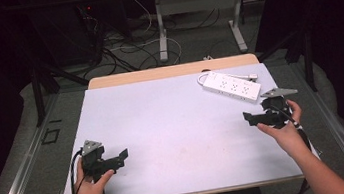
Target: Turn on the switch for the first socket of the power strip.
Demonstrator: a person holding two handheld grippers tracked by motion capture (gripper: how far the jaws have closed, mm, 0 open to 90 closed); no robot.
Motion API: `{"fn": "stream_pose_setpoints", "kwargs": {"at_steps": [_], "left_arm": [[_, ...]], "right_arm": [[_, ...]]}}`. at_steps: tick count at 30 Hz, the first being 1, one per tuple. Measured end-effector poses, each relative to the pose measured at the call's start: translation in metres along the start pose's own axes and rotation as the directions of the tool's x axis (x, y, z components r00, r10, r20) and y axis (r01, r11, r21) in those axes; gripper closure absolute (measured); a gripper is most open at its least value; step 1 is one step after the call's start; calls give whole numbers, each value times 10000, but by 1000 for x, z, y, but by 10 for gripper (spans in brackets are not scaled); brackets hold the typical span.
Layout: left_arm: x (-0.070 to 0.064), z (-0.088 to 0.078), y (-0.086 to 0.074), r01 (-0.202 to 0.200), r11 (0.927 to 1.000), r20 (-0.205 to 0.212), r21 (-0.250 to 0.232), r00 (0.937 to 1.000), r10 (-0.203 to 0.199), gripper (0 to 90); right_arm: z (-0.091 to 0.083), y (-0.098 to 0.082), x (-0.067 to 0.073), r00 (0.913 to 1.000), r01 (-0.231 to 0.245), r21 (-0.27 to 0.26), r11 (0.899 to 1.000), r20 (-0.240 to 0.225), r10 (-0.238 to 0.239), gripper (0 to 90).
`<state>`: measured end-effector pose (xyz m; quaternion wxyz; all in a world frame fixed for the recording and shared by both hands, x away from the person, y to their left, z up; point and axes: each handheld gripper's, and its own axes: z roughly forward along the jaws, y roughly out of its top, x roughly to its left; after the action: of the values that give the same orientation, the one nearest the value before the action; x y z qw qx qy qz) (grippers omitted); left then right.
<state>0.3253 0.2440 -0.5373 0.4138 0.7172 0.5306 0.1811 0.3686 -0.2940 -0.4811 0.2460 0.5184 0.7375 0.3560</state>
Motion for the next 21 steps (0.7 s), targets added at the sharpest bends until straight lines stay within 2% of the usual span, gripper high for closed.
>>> {"fn": "stream_pose_setpoints", "kwargs": {"at_steps": [11,21], "left_arm": [[1,0,0,-3,10000,-7,81,10000,3,46],[1,-1,0,-25,9999,-21,107,10000,25,51]], "right_arm": [[6,26,-3,9986,527,504,9973,-55,-525,156],[13,46,-15,9986,451,1122,9927,-314,-419,199]]}}
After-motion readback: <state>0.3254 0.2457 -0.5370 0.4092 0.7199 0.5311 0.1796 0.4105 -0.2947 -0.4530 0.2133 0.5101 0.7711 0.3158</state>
